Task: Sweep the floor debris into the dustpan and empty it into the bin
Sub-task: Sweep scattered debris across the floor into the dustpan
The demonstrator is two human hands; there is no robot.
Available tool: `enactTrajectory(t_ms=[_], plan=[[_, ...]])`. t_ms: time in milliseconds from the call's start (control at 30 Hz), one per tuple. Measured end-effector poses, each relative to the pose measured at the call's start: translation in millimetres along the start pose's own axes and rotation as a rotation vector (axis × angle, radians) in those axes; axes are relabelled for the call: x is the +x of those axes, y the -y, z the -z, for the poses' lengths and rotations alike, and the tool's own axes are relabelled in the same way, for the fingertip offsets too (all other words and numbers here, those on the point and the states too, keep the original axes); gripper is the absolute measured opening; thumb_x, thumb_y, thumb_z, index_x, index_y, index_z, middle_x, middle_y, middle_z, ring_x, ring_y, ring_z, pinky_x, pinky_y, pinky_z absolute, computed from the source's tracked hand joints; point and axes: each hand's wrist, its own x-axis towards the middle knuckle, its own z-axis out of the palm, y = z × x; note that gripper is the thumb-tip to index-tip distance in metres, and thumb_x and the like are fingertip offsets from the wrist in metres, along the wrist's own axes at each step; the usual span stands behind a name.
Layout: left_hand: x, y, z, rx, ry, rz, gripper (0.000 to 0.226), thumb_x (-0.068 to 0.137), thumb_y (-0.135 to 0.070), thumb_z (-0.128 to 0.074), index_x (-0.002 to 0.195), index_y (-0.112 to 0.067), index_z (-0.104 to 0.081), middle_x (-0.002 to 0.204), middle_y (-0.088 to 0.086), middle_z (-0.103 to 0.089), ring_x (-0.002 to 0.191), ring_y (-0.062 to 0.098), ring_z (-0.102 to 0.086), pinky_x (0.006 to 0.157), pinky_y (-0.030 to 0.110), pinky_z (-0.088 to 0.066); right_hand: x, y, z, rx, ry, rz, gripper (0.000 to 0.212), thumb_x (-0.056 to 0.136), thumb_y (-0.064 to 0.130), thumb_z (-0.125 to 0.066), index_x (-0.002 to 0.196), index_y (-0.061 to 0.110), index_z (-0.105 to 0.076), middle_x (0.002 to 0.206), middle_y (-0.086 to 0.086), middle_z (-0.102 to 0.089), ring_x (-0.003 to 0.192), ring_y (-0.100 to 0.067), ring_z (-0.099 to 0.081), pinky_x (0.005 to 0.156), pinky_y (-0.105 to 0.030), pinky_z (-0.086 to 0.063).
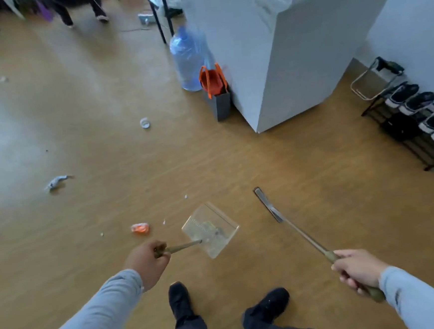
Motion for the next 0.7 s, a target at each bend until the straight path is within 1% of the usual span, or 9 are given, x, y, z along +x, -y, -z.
enactTrajectory(t_ms=[67, 133, 200, 267, 333, 400, 467, 567, 700], plan=[[3, 36, 12, -0.063, -0.022, 0.045, 0.031, 0.088, -0.029, -0.067, 0.117, -0.02, -0.071, 0.102, -0.004, -0.074, 0.096, 0.02, -0.068, 0.092, 0.032, -0.053, -6, 26, -28, -0.036, 0.012, 0.023, 0.054, 0.095, 0.007, -0.055, 0.146, 0.02, -0.047, 0.058, -0.01, -0.053, 0.037, -0.014, -0.04, 0.04, -0.016, -0.032], [5, 69, 26, -0.097, -0.041, 0.069, 0.031, 0.088, -0.028, -0.068, 0.117, -0.019, -0.071, 0.102, -0.002, -0.074, 0.097, 0.022, -0.068, 0.092, 0.033, -0.053, -14, 48, -61, -0.081, 0.016, 0.045, 0.053, 0.094, 0.008, -0.055, 0.146, 0.021, -0.047, 0.06, -0.01, -0.054, 0.037, -0.014, -0.04, 0.041, -0.016, -0.031], [8, 100, 40, -0.107, -0.059, 0.074, 0.032, 0.088, -0.025, -0.068, 0.119, -0.017, -0.071, 0.106, 0.0, -0.074, 0.1, 0.023, -0.068, 0.093, 0.031, -0.052, -26, 67, -97, -0.122, 0.021, 0.052, 0.054, 0.094, 0.009, -0.055, 0.146, 0.023, -0.047, 0.062, -0.011, -0.055, 0.039, -0.014, -0.041, 0.042, -0.017, -0.032], [12, 131, 54, -0.088, -0.068, 0.071, 0.031, 0.089, -0.024, -0.068, 0.119, -0.018, -0.07, 0.108, 0.0, -0.074, 0.103, 0.023, -0.067, 0.09, 0.027, -0.05, -38, 84, -134, -0.175, 0.034, 0.056, 0.056, 0.093, 0.01, -0.055, 0.146, 0.023, -0.046, 0.063, -0.01, -0.056, 0.041, -0.014, -0.042, 0.043, -0.019, -0.033], [15, 159, 65, -0.092, -0.051, 0.076, 0.03, 0.089, -0.024, -0.067, 0.119, -0.02, -0.07, 0.108, -0.001, -0.074, 0.102, 0.022, -0.067, 0.086, 0.025, -0.048, -48, 101, -166, -0.237, 0.035, 0.067, 0.057, 0.092, 0.01, -0.054, 0.147, 0.023, -0.045, 0.064, -0.01, -0.056, 0.042, -0.015, -0.043, 0.044, -0.02, -0.034], [19, 182, 75, -0.109, -0.035, 0.083, 0.031, 0.089, -0.026, -0.067, 0.118, -0.02, -0.071, 0.107, -0.002, -0.074, 0.1, 0.021, -0.068, 0.086, 0.026, -0.05, -55, 120, -192, -0.291, 0.025, 0.092, 0.059, 0.092, 0.01, -0.055, 0.148, 0.022, -0.045, 0.063, -0.01, -0.057, 0.042, -0.014, -0.045, 0.044, -0.021, -0.034], [22, 199, 86, -0.13, -0.02, 0.1, 0.031, 0.088, -0.028, -0.067, 0.118, -0.02, -0.07, 0.106, -0.003, -0.074, 0.098, 0.02, -0.068, 0.087, 0.029, -0.052, -62, 139, -215, -0.347, 0.01, 0.122, 0.058, 0.093, 0.01, -0.054, 0.148, 0.022, -0.045, 0.061, -0.008, -0.058, 0.043, -0.013, -0.046, 0.043, -0.021, -0.036], [29, 208, 95, -0.133, -0.004, 0.111, 0.03, 0.088, -0.033, -0.065, 0.116, -0.024, -0.069, 0.102, -0.007, -0.073, 0.092, 0.018, -0.067, 0.086, 0.031, -0.054, -67, 169, -234, -0.42, 0.003, 0.141, 0.058, 0.092, 0.011, -0.054, 0.148, 0.025, -0.045, 0.062, -0.006, -0.061, 0.045, -0.013, -0.049, 0.044, -0.022, -0.038], [45, 205, 94, -0.166, 0.028, 0.135, 0.03, 0.089, -0.034, -0.063, 0.117, -0.024, -0.068, 0.106, -0.006, -0.072, 0.096, 0.017, -0.067, 0.089, 0.034, -0.055, -49, 215, -247, -0.492, -0.018, 0.169, 0.059, 0.091, 0.011, -0.055, 0.148, 0.024, -0.045, 0.064, -0.008, -0.061, 0.043, -0.015, -0.049, 0.043, -0.022, -0.038]])
